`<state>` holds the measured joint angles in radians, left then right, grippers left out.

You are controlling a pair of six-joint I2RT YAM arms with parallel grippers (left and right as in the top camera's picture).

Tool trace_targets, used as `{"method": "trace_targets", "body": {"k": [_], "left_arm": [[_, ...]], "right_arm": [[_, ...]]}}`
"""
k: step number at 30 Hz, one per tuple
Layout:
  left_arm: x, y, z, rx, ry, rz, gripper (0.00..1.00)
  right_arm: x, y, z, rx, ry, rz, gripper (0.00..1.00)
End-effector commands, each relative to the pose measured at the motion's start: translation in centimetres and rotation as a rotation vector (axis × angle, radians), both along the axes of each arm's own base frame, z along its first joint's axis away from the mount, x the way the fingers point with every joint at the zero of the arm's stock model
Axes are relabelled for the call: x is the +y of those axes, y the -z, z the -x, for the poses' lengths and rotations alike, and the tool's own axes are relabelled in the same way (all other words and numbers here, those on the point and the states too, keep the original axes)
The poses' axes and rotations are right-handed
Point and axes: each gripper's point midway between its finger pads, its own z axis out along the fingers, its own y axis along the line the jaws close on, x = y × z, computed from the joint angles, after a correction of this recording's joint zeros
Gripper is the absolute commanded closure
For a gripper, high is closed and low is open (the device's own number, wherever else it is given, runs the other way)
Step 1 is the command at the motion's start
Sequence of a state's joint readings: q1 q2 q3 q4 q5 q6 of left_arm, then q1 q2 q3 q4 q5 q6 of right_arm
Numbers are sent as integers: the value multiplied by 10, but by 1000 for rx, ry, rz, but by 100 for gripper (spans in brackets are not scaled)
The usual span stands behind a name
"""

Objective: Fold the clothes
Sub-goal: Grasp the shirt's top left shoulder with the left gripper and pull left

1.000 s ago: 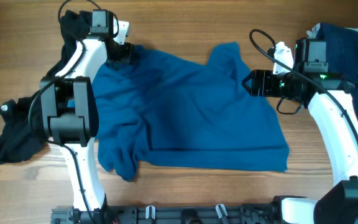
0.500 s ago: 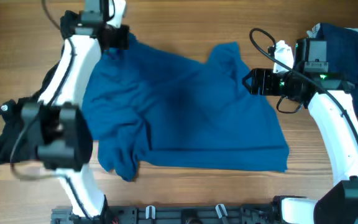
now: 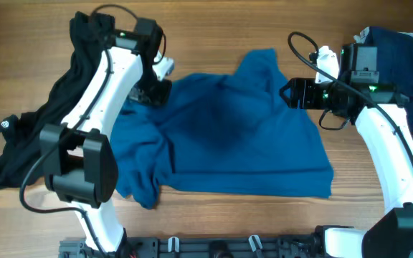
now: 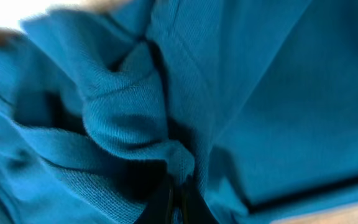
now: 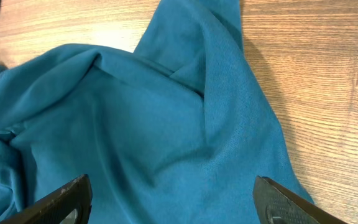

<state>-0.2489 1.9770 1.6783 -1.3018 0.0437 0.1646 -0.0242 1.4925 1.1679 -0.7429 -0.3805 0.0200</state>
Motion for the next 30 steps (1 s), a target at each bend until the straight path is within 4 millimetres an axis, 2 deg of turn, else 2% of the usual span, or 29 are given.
{"method": "trace_targets", "body": {"k": [1,3,4,6,7,8,9,10,13,15,17,20,23,27,28,29,30], "left_arm": [[-1,6,12,56,-23,7,67],[-2,2,8,41,-46,10,69],[-3,-2,5,29,-63,13,75],[-5,-14,-4,-14,-93,26,77],[-7,-23,-11,-50,-104,37,74],[-9,-31,-20,-97,-107,51,66],[-9,-34,-28,-132,-112,62,56],[-8,-36,-39,-173,-140,74,52],[6,-30,-64,-228,-242,90,53],[17,-24,-70,-223,-288,94,52],[27,-14,-68,-180,-318,107,53],[31,-1,-62,-121,-324,107,52],[23,10,-58,-79,-276,143,48],[21,25,-53,-24,-278,144,48],[20,29,-51,-8,-279,143,52],[21,30,-50,0,-279,140,67],[21,30,-50,0,-280,140,95]], "right_arm": [[-2,-3,-6,-24,-11,23,17],[-2,-3,-6,-25,-10,22,17],[-2,-3,-6,-25,-10,22,17],[-2,-3,-6,-23,-10,22,17],[-2,-3,-6,-23,-10,22,16],[-2,-3,-6,-24,-11,22,17],[-2,-3,-6,-24,-10,22,17],[-2,-4,-7,-28,-10,22,17],[-2,-3,-6,-26,-11,22,17],[-2,-3,-6,-26,-10,23,17],[-3,-3,-6,-26,-9,25,17],[-3,-3,-6,-25,-8,25,17],[-3,-3,-6,-25,-9,25,17],[-3,-2,-5,-18,-9,25,17],[-3,-2,-5,-18,-9,25,17],[-3,-2,-5,-18,-9,25,17],[-3,-2,-5,-18,-9,25,17]]}}
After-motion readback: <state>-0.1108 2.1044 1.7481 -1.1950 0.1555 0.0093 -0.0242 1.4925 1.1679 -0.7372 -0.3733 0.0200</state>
